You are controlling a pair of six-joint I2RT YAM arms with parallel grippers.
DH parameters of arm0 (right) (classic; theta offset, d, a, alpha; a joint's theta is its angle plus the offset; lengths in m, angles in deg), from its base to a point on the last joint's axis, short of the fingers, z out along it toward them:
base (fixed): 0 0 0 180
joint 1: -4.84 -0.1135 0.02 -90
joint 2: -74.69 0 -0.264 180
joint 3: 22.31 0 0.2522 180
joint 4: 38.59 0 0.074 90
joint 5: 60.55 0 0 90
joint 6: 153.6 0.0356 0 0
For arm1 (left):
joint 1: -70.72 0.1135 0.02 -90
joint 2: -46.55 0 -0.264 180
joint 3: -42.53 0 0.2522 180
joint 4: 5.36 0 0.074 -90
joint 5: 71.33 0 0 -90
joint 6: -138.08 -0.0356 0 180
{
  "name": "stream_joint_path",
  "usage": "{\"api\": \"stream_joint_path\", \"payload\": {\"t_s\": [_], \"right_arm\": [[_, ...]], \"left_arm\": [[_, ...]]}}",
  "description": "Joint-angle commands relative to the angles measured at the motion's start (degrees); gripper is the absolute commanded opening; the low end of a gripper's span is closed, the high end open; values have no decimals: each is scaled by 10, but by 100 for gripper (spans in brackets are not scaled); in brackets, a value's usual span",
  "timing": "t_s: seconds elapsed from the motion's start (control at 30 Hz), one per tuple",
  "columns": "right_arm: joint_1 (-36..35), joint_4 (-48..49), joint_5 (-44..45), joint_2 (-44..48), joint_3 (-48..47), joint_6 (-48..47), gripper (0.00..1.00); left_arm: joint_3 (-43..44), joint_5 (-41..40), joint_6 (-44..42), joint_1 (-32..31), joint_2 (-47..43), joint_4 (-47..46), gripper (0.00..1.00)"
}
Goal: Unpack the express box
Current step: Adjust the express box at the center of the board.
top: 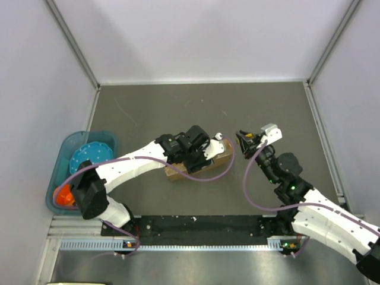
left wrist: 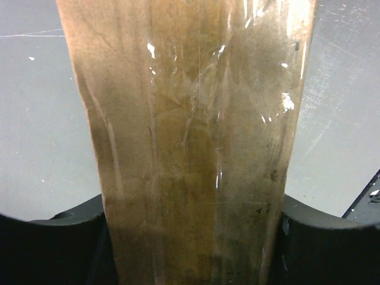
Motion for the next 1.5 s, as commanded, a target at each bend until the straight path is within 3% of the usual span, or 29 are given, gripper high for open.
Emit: {"api": "stream_joint_path", "payload": {"t_s": [0.0,0.17,0.43,0.83,1.47], "right_arm": [[-5,132,36,-47,27,7,0],[-6,191,23,-81,28,3,0],[-6,177,8,-80,4,-23,0],[-7,183,-17,-92,7,11,0],[-6,201,7,-108,27,14,0]], "left_arm": [[-29,33,52,1,11,30,0],[-39,39,45,1,8,28,0],[-48,42,37,2,0,24,0],[-43,42,39,1,-1,23,0],[-45,48,38,2,-1,24,0]]}}
